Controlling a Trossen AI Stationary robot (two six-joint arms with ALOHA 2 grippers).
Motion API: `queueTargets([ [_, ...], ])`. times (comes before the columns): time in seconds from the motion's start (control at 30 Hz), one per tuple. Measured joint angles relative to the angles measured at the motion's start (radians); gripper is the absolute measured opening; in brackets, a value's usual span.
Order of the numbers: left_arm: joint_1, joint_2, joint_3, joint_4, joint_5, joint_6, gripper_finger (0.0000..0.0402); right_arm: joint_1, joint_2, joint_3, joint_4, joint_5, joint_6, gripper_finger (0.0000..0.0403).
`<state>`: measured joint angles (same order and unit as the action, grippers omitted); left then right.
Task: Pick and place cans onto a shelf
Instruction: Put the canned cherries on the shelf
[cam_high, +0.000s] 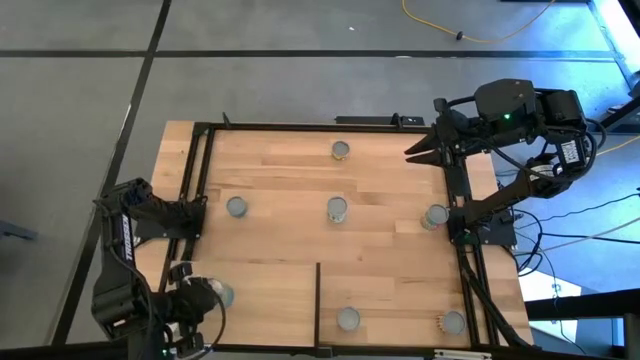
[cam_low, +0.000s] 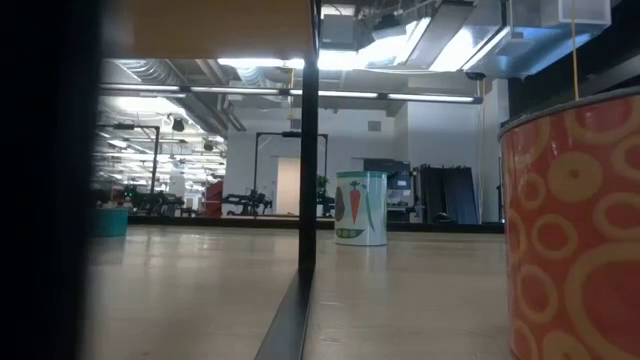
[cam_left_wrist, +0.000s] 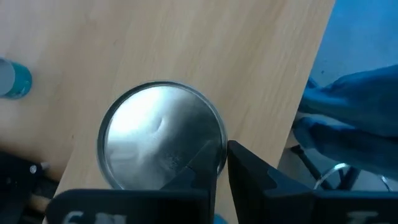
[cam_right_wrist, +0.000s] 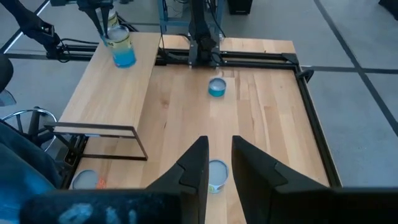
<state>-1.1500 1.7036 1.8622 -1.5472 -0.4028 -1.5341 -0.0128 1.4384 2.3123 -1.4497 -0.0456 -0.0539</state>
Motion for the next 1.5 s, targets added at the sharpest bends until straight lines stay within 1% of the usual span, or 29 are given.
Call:
queueTargets([
  [0.17, 0.001, -0.042, 0.031, 0.000, -0.046, 0.023, 0.0003, 0.000, 0.001, 0.000, 0.032, 0.000, -0.004, 0.0072],
  [0.37, 0.004, -0.082, 0.065, -0.024, -0.110, 0.102, 0.0001, 0.000, 0.001, -0.029, 0.056, 0.000, -0.006, 0.0072],
  [0.47, 0.021, -0.104, 0.066, -0.025, -0.136, 0.137, 0.0001, 0.000, 0.000, -0.069, 0.056, 0.000, -0.007, 0.0072],
  [0.53, 0.038, -0.110, 0.066, -0.024, -0.170, 0.186, 0.0001, 0.000, 0.002, -0.099, 0.056, 0.000, -0.007, 0.0072],
  [0.6, 0.056, -0.117, 0.061, -0.024, -0.182, 0.228, 0.0001, 0.000, 0.001, -0.136, 0.064, 0.000, -0.007, 0.0072],
  [0.73, 0.090, -0.141, 0.013, -0.024, -0.135, 0.236, 0.0001, 0.000, 0.002, -0.201, 0.094, 0.000, -0.031, 0.0072],
  [0.83, 0.108, -0.175, -0.055, -0.023, -0.111, 0.231, 0.0000, 0.000, 0.002, -0.232, 0.104, -0.001, -0.068, 0.0072],
  [1.0, 0.109, -0.280, -0.202, -0.024, -0.098, 0.115, 0.0000, 0.000, 0.002, -0.254, 0.123, -0.001, -0.088, 0.0072],
  [1.07, 0.109, -0.324, -0.265, -0.024, -0.066, 0.070, 0.0000, 0.000, 0.002, -0.254, 0.124, -0.001, -0.088, 0.0072],
  [1.17, 0.109, -0.367, -0.334, -0.026, 0.011, 0.026, 0.0000, 0.000, 0.002, -0.254, 0.124, -0.005, -0.087, 0.0072],
  [1.27, 0.109, -0.381, -0.356, -0.025, 0.046, 0.025, 0.0000, 0.000, 0.001, -0.254, 0.124, -0.008, -0.087, 0.0072],
  [1.4, 0.109, -0.383, -0.335, -0.023, 0.042, 0.033, 0.0000, 0.000, 0.001, -0.255, 0.124, -0.009, -0.087, 0.0072],
  [1.5, 0.109, -0.383, -0.325, -0.014, 0.018, 0.054, 0.0000, 0.000, 0.001, -0.255, 0.124, -0.009, -0.088, 0.0072],
])
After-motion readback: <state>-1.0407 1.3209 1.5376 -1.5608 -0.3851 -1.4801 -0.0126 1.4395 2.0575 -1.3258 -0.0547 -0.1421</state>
